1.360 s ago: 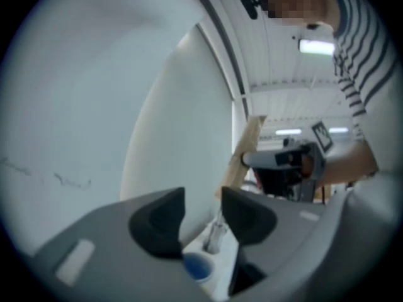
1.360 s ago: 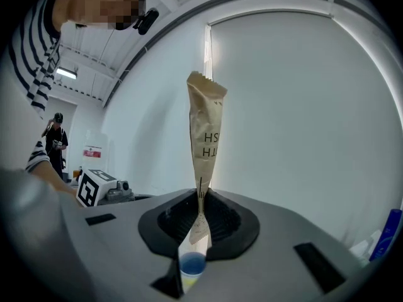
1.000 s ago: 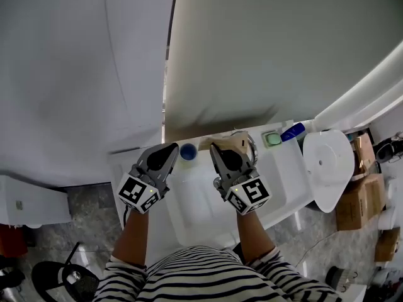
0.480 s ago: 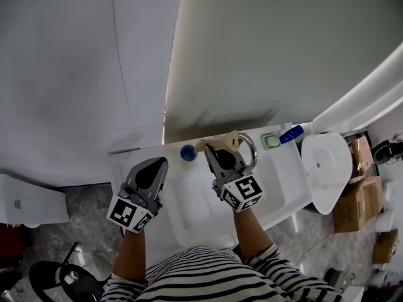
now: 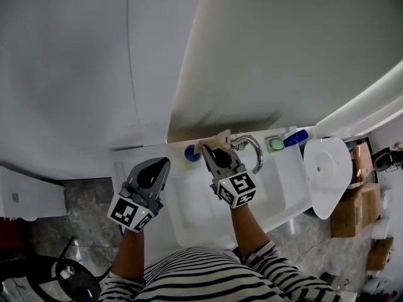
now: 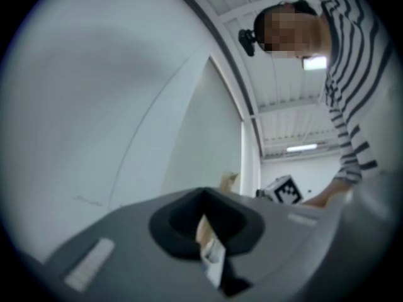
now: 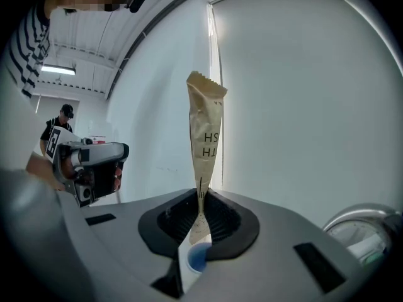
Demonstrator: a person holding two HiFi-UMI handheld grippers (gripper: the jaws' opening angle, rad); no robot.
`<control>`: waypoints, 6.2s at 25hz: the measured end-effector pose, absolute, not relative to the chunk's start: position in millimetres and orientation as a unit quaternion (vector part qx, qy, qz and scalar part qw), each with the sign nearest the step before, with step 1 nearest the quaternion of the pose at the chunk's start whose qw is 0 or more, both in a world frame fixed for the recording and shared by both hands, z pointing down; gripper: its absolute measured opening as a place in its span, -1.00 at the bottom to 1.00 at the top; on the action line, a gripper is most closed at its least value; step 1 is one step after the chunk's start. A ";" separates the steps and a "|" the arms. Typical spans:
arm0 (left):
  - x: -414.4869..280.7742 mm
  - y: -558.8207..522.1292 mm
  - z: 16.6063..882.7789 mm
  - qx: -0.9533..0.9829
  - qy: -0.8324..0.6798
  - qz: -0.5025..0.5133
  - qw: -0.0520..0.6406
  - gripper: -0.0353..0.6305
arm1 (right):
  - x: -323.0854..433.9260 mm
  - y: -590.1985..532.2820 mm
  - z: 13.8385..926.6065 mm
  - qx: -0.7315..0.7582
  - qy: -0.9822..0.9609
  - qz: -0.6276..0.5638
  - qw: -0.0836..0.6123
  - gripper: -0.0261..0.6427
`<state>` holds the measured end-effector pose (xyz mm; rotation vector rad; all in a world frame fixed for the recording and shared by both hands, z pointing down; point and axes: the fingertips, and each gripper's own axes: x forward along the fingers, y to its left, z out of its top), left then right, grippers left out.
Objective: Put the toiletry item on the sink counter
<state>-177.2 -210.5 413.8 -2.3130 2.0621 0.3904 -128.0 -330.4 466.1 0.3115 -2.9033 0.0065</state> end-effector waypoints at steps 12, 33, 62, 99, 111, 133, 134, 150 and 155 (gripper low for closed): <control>-183.8 -218.2 427.2 -0.739 0.663 0.121 -0.001 -0.87 | -144.5 -338.5 521.5 0.102 -0.980 0.020 0.167 -0.84; -183.3 -225.2 436.1 -0.743 0.659 0.113 -0.010 -0.87 | -148.6 -346.4 576.2 0.110 -0.965 0.040 0.237 -0.84; -180.0 -228.5 444.2 -0.750 0.652 0.109 -0.018 -0.87 | -145.7 -345.7 599.1 0.116 -0.951 0.051 0.283 -0.83; -161.5 -221.1 432.8 -0.759 0.643 0.101 -0.009 -0.87 | -130.8 -324.9 550.2 0.110 -0.965 0.047 0.235 -0.59; -137.5 -214.0 424.1 -0.774 0.627 0.088 -0.003 -0.87 | -100.6 -307.4 494.4 0.121 -0.979 0.028 0.161 -0.72; -68.1 -192.5 422.0 -0.823 0.565 0.060 -0.012 -0.87 | -0.3 -240.0 416.9 0.162 -0.985 -0.005 0.063 -0.90; -64.6 -191.7 422.8 -0.826 0.561 0.060 -0.013 -0.87 | 2.9 -236.7 416.1 0.163 -0.985 -0.006 0.060 -0.90; -5.2 -187.4 426.5 -0.865 0.498 0.060 -0.033 -0.87 | 42.4 -192.1 407.0 0.167 -0.985 0.015 0.039 -0.90; -3.5 -181.1 424.8 -0.865 0.497 0.063 -0.034 -0.87 | 43.8 -183.8 405.6 0.160 -0.986 0.012 0.048 -0.90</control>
